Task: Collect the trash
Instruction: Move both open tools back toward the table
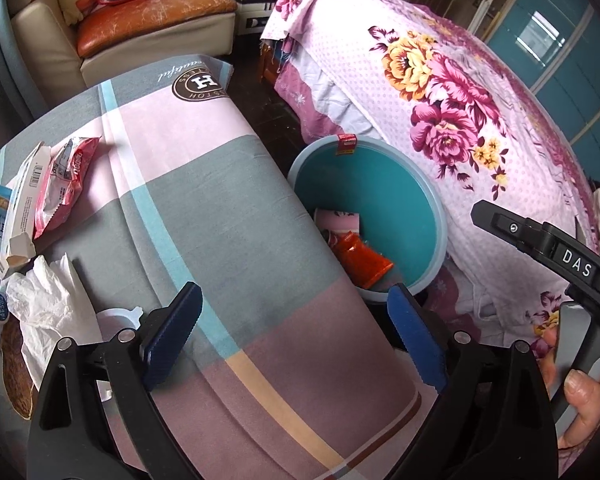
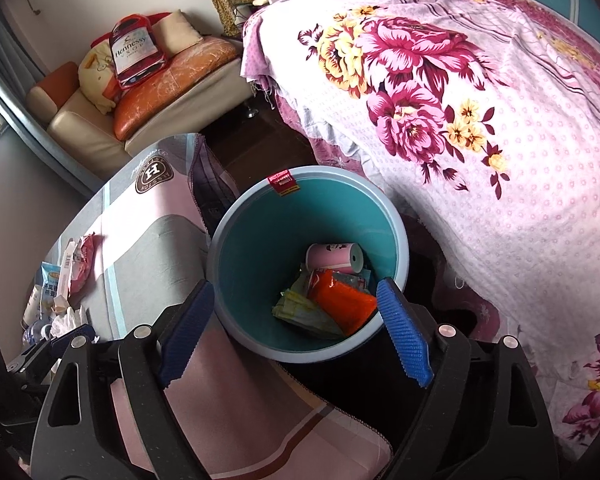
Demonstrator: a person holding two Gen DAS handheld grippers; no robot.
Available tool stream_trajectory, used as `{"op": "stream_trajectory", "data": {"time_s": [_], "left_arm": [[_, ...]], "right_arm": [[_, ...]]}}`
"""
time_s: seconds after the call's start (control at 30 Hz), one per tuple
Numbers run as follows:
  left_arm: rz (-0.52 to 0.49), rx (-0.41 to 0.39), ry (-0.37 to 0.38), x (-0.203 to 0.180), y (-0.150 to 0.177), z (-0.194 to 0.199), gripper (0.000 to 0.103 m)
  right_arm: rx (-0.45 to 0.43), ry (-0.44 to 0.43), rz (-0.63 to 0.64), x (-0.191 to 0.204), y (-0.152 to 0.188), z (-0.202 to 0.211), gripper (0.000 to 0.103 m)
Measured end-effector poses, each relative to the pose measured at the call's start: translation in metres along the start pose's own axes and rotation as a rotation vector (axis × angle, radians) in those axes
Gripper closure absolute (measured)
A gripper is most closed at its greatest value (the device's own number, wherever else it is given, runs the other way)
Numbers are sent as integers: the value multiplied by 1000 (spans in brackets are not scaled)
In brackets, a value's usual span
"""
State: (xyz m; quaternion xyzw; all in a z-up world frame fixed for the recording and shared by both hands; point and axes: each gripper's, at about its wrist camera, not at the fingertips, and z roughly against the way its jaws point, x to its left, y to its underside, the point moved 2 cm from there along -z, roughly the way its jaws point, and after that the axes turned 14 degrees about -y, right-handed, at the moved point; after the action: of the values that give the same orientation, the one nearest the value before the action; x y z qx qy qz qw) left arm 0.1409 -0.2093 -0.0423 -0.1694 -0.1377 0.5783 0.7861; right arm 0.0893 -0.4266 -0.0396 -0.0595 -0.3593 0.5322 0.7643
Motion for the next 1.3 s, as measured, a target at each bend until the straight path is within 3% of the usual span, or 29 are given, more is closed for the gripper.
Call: {"op": "stream_trajectory", "data": {"time_s": [0.4,0.77,1.0,1.3], "left_arm": [[133,-28,-5,65,34,29,9],[345,-59,-83,177,71,45,7],[484,1,-121,238,103,28,6],[490,41,-173,262,118,9,6]], "right_arm": [[72,-32,106,67,22,-1,21],[189,-97,236,150,45,-32,20],[296,-143,307,197,57,-68,19],[417,-209,370,248,70,-115,19]]}}
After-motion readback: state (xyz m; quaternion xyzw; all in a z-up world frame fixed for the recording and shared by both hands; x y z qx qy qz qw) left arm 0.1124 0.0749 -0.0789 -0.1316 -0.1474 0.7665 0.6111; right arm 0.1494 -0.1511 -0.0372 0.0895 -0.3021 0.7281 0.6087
